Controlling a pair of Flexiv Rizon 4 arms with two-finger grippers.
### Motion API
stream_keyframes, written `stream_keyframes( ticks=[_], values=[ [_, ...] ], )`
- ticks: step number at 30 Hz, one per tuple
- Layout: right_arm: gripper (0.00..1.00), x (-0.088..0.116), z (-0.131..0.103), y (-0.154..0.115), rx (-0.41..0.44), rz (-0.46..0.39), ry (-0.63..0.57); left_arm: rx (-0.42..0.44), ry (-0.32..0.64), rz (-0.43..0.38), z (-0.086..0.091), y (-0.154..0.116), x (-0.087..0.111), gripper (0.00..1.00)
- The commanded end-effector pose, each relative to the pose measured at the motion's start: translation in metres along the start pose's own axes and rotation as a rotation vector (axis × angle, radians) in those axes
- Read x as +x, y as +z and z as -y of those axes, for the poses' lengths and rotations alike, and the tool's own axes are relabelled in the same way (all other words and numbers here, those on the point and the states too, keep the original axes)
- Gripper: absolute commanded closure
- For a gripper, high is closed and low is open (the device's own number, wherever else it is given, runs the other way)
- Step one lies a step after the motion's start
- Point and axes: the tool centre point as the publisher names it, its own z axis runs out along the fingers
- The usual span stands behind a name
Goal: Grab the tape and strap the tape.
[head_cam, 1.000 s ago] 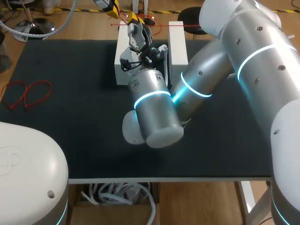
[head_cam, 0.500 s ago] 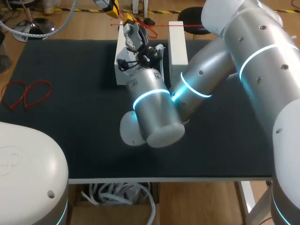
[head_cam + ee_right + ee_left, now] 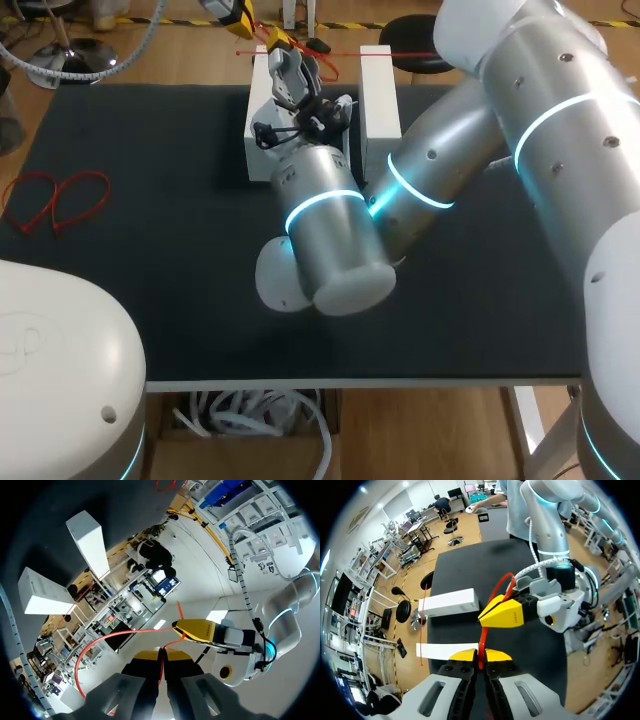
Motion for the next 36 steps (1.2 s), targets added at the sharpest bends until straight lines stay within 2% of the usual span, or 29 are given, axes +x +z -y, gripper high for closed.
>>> stream_keyframes(
  ticks=[1,13,25,30,31,32,33,35,36],
  values=[
    [1.0,0.0,0.007,-0.002,-0.034,-0.011,-0.008,-0.003,0.0,-0.003,0.001,0.0,-0.001,1.0],
    [1.0,-0.005,-0.001,0.01,-0.074,-0.001,-0.005,-0.003,0.0,-0.003,0.001,0.0,-0.001,1.0],
    [1.0,-0.003,-0.003,0.001,-0.096,-0.007,0.001,-0.003,0.0,-0.003,0.001,0.0,-0.001,1.0],
    [1.0,-0.001,-0.001,-0.001,-0.079,-0.019,0.033,-0.003,0.0,-0.003,0.001,0.0,-0.001,1.0],
    [0.82,-0.001,0.0,-0.001,-0.074,-0.017,0.038,-0.003,0.0,-0.003,0.001,0.0,-0.001,1.0],
    [0.69,-0.001,0.0,-0.002,-0.066,-0.017,0.048,-0.003,0.0,-0.003,0.001,0.0,-0.001,1.0],
    [0.59,-0.002,0.002,-0.002,-0.06,-0.017,0.056,-0.003,0.0,-0.003,0.001,0.0,-0.001,1.0],
    [0.53,-0.002,0.003,-0.002,-0.051,-0.015,0.065,-0.003,0.0,-0.003,0.001,0.0,-0.001,1.0],
    [0.38,-0.002,0.004,-0.002,-0.046,-0.014,0.069,-0.003,0.0,-0.003,0.001,0.0,-0.001,1.0]
  ],
)
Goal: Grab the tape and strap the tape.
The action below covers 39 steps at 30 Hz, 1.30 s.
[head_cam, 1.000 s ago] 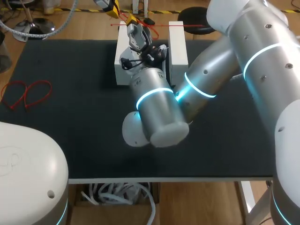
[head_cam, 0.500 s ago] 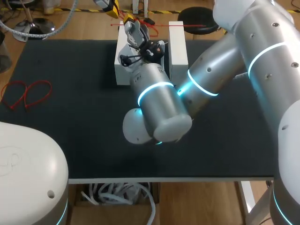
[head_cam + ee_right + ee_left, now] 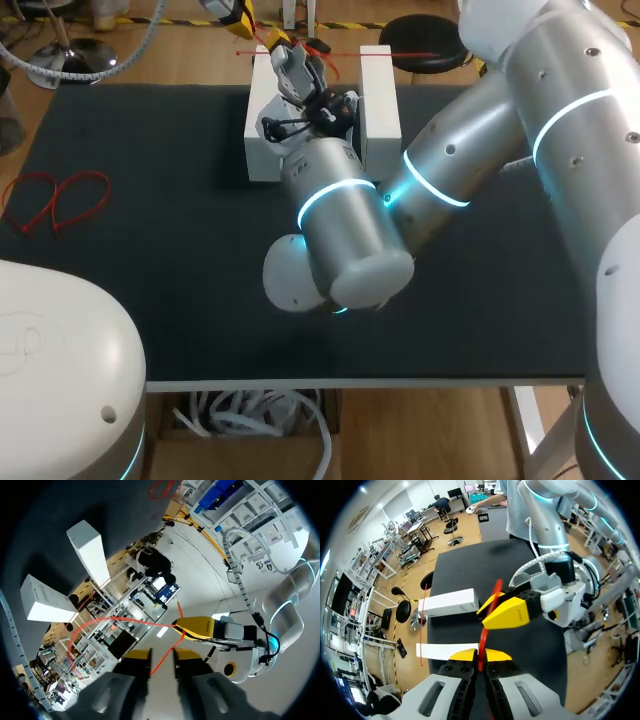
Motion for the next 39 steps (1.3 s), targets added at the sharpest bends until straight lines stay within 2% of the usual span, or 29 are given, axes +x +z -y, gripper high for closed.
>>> stream_keyframes(
  ticks=[1,4,7,11,14,17,19,20,24,26,30,39],
  values=[
    [0.18,-0.003,0.002,0.0,0.014,-0.001,0.009,-0.004,-0.001,-0.003,0.001,-0.001,-0.001,1.0],
    [0.04,-0.005,0.004,-0.001,0.026,0.008,0.02,-0.004,-0.001,-0.003,0.001,-0.001,-0.001,1.0],
    [0.15,-0.007,0.005,-0.002,0.023,0.024,0.042,-0.004,-0.001,-0.003,0.001,-0.001,-0.001,1.0],
    [0.09,-0.012,0.003,-0.008,0.004,0.06,0.086,-0.004,-0.001,-0.003,0.001,-0.001,-0.001,1.0],
    [0.21,-0.018,-0.001,-0.016,-0.02,0.085,0.13,-0.004,-0.001,-0.003,0.001,-0.001,-0.001,1.0],
    [0.22,-0.023,-0.002,-0.022,-0.027,0.104,0.181,-0.004,-0.001,-0.003,0.001,-0.001,-0.001,1.0],
    [0.35,-0.026,-0.003,-0.027,-0.029,0.103,0.256,-0.004,-0.001,-0.003,0.001,-0.001,-0.001,1.0],
    [0.36,-0.028,-0.003,-0.029,-0.035,0.104,0.274,-0.004,-0.001,-0.003,0.001,-0.001,-0.001,1.0],
    [0.22,-0.03,-0.002,-0.039,-0.037,0.094,0.433,-0.004,-0.001,-0.003,0.001,-0.001,-0.001,1.0],
    [0.13,-0.03,0.001,-0.042,-0.034,0.057,0.555,-0.004,-0.001,-0.003,0.001,-0.001,-0.001,1.0],
    [0.01,-0.03,0.004,-0.048,-0.045,0.04,0.701,-0.004,-0.001,-0.003,0.001,-0.001,-0.001,1.0],
    [0.0,-0.028,0.004,-0.052,-0.063,0.017,0.742,-0.004,-0.001,-0.003,0.001,-0.001,-0.001,1.0]
  ],
)
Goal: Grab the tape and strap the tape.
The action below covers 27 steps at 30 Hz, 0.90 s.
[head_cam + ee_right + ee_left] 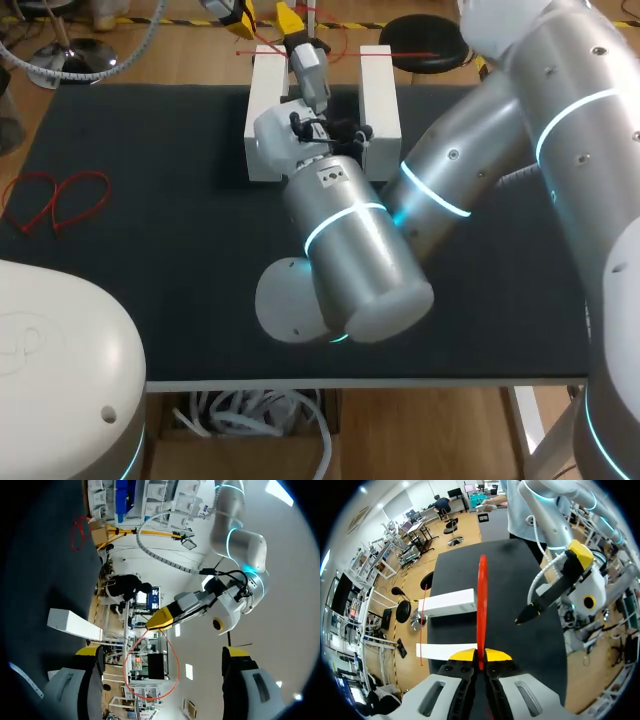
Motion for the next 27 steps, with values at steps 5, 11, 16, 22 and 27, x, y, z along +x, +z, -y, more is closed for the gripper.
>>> stream_keyframes(
  ticks=[5,11,16,22,27],
  values=[
    [0.0,-0.008,0.002,0.0,-0.005,-0.039,-0.006,-0.004,-0.001,-0.003,0.001,-0.001,-0.001,1.0],
    [0.0,-0.008,0.002,0.0,-0.005,-0.039,-0.006,-0.041,-0.049,-0.021,-0.018,0.0,0.004,1.0],
    [0.0,-0.008,0.002,0.0,-0.005,-0.039,-0.006,-0.112,-0.187,-0.074,-0.056,0.005,0.02,1.0],
    [0.0,-0.008,0.002,0.0,-0.005,-0.039,-0.006,-0.218,-0.375,-0.128,-0.107,0.007,0.052,1.0],
    [0.0,-0.008,0.002,0.0,-0.005,-0.039,-0.006,-0.304,-0.571,-0.178,-0.156,0.005,0.084,1.0]
  ],
)
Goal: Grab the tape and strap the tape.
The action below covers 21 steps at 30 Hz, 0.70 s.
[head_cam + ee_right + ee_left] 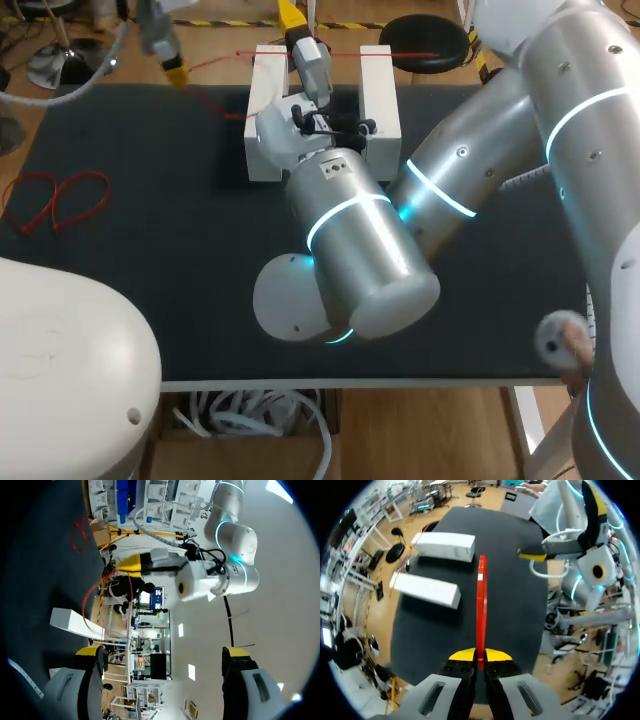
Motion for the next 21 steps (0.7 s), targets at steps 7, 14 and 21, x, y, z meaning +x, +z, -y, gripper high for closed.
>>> stream_keyframes(
  ticks=[7,14,21],
  values=[
    [0.0,-0.004,0.001,0.0,-0.004,-0.009,-0.002,-0.105,-0.4,-0.063,-0.105,0.015,0.014,1.0],
    [0.0,-0.004,0.001,0.0,-0.004,-0.009,-0.002,-0.14,-0.584,-0.107,-0.162,0.023,0.021,1.0],
    [0.0,-0.004,0.001,0.0,-0.004,-0.009,-0.002,-0.146,-0.687,-0.114,-0.195,0.025,0.019,1.0]
  ],
)
